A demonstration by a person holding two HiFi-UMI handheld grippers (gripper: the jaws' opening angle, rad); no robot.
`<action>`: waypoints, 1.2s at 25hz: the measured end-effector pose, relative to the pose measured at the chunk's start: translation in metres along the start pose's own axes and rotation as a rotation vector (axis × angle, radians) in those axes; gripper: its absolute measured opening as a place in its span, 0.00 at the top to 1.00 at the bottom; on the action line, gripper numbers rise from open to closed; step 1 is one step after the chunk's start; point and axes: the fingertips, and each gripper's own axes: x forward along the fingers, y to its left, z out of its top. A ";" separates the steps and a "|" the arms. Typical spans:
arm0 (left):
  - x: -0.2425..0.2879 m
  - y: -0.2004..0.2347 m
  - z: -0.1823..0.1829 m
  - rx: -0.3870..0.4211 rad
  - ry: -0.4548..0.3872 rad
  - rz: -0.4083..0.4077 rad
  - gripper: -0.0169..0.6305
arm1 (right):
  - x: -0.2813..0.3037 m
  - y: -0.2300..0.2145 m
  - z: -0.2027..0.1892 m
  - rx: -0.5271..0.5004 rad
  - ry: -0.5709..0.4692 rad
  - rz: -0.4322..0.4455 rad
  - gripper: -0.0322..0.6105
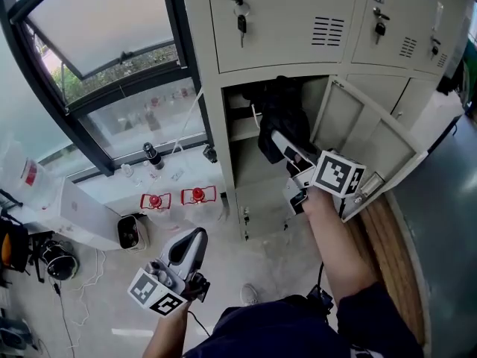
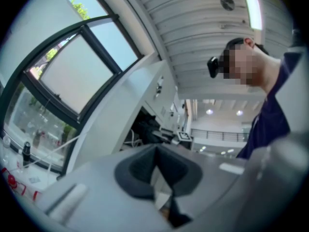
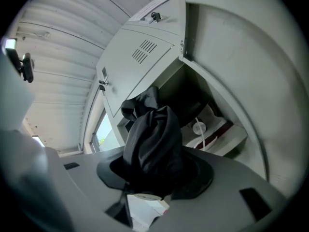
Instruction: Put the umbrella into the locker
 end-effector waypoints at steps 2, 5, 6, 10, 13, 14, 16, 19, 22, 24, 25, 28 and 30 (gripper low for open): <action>0.000 0.006 -0.001 -0.014 0.004 0.002 0.97 | 0.015 -0.005 0.004 0.000 0.007 -0.014 0.65; 0.005 0.011 -0.003 -0.024 0.006 -0.002 0.97 | 0.034 -0.017 0.008 -0.009 0.017 -0.033 0.65; 0.007 0.012 -0.003 -0.020 0.006 -0.004 0.97 | 0.039 -0.020 0.009 -0.014 0.019 -0.037 0.65; 0.016 0.017 -0.003 -0.013 0.004 0.003 0.97 | 0.060 -0.030 0.018 -0.025 0.022 -0.052 0.65; 0.023 0.020 -0.002 -0.006 0.003 0.013 0.97 | 0.075 -0.038 0.025 -0.022 0.024 -0.055 0.65; 0.025 0.021 -0.002 -0.003 0.002 0.017 0.97 | 0.080 -0.039 0.028 -0.024 0.023 -0.053 0.65; 0.030 0.023 -0.001 0.003 0.000 0.025 0.97 | 0.088 -0.042 0.035 -0.027 0.018 -0.048 0.65; 0.035 0.028 -0.002 0.005 -0.003 0.039 0.97 | 0.100 -0.044 0.045 -0.023 0.007 -0.043 0.65; 0.040 0.030 -0.004 0.000 -0.006 0.045 0.97 | 0.110 -0.048 0.052 -0.009 0.010 -0.039 0.65; 0.044 0.030 -0.004 -0.001 -0.011 0.044 0.97 | 0.112 -0.048 0.055 -0.002 0.017 -0.030 0.64; 0.045 0.030 -0.003 0.000 -0.013 0.044 0.97 | 0.111 -0.046 0.056 -0.001 0.020 -0.023 0.64; 0.047 0.031 -0.001 0.004 -0.014 0.047 0.97 | 0.105 -0.042 0.058 0.007 0.016 -0.004 0.64; 0.048 0.031 0.000 0.007 -0.015 0.047 0.97 | 0.101 -0.041 0.060 0.021 0.005 0.003 0.64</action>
